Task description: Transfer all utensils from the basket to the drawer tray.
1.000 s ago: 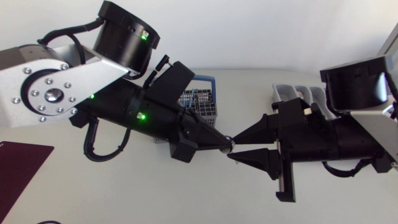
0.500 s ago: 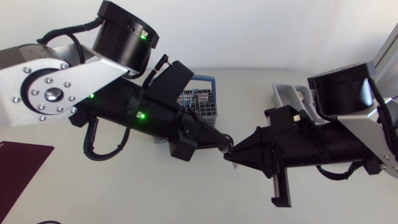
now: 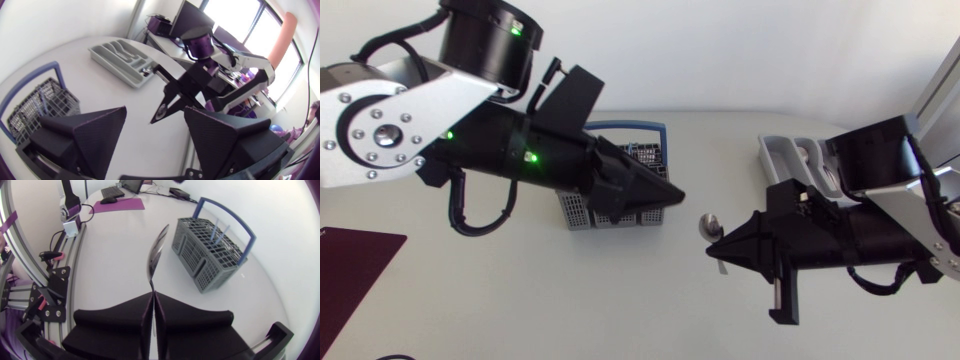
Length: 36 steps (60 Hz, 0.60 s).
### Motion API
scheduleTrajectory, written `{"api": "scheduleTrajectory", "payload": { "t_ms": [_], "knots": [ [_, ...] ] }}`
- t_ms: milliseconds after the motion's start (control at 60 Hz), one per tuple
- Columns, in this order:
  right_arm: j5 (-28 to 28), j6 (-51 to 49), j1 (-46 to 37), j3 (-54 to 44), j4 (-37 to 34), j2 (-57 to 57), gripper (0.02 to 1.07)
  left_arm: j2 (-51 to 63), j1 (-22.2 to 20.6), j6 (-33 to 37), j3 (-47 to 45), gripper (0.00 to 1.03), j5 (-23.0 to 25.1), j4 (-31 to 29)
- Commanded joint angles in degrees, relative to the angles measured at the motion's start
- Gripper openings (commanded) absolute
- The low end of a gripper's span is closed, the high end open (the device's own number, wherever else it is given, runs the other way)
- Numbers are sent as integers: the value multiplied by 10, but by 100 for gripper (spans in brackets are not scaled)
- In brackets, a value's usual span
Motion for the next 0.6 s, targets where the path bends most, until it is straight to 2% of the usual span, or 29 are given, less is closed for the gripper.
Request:
{"api": "scheduleTrajectory", "payload": {
  "t_ms": [0,33,133,267,333,583],
  "knots": [
    [2,-52,-59,-17,-10,20,8,-13,30,-22,8,92,-22,26],
    [2,-70,-89,-17,-12,30,8,-12,38,-23,8,92,-37,33],
    [-3,-133,-175,-17,-14,57,8,-3,46,-20,3,92,-120,55],
    [5,-216,-289,-10,-7,94,8,22,59,-8,2,92,-165,52],
    [25,-252,-340,-8,19,114,8,30,59,5,-1,92,-189,52],
    [62,-371,-512,21,122,215,8,52,64,24,-13,92,-213,51]
  ]
}}
